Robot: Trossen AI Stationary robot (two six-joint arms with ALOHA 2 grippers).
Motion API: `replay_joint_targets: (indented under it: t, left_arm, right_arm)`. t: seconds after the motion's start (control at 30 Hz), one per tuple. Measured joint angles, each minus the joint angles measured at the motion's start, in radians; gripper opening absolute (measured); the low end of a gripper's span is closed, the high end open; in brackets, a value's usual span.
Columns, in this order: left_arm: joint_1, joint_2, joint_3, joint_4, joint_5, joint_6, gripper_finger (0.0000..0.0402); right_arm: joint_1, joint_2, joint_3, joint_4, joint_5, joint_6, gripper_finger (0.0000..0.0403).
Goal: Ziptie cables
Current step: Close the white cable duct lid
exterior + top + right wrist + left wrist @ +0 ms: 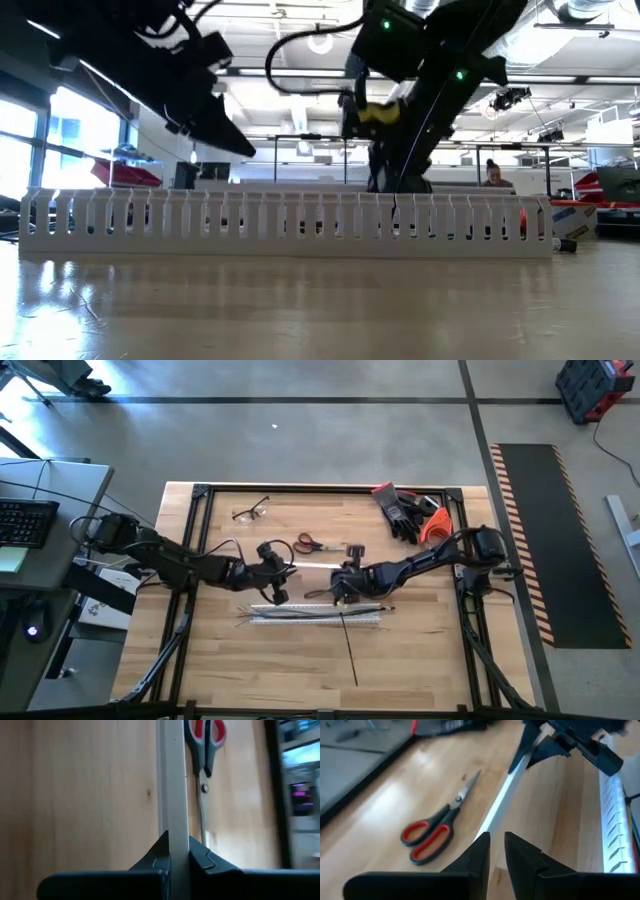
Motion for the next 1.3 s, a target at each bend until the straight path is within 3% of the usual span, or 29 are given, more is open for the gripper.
replay_joint_targets:
  t: [0.17, 0.5, 0.63, 0.8, 0.93, 1.07, 1.17, 1.3]
  left_arm:
    - [0.028, 0.016, -0.001, 0.001, 0.125, 0.003, 0.0056]
    - [0.078, 0.059, -0.001, -0.007, 0.185, -0.008, 0.0110]
    - [0.078, 0.088, -0.001, -0.007, 0.187, -0.022, 0.0110]
    - [0.074, 0.109, -0.001, -0.005, 0.194, -0.023, 0.0111]
    - [0.073, 0.109, -0.001, -0.005, 0.193, -0.023, 0.0111]
    - [0.073, 0.109, -0.001, -0.006, 0.193, -0.022, 0.0111]
    - [0.071, 0.109, -0.001, -0.006, 0.195, -0.027, 0.0111]
    - [0.053, 0.109, -0.001, -0.006, 0.219, -0.023, 0.0111]
  right_arm:
    - [0.032, 0.054, 0.000, 0.001, 0.105, -0.056, 0.0001]
    - [0.040, 0.072, 0.000, -0.008, 0.058, -0.077, 0.0026]
    - [0.040, 0.072, 0.001, -0.017, -0.009, -0.103, 0.0070]
    - [0.039, 0.070, 0.006, -0.044, -0.017, -0.131, 0.0140]
    - [0.039, 0.071, 0.062, -0.164, -0.038, -0.140, 0.0191]
    - [0.028, 0.071, 0.150, -0.335, -0.110, -0.154, 0.0229]
    - [-0.002, 0.071, 0.206, -0.413, -0.255, -0.178, 0.0248]
    - [-0.063, 0.071, 0.220, -0.355, -0.469, -0.205, 0.0255]
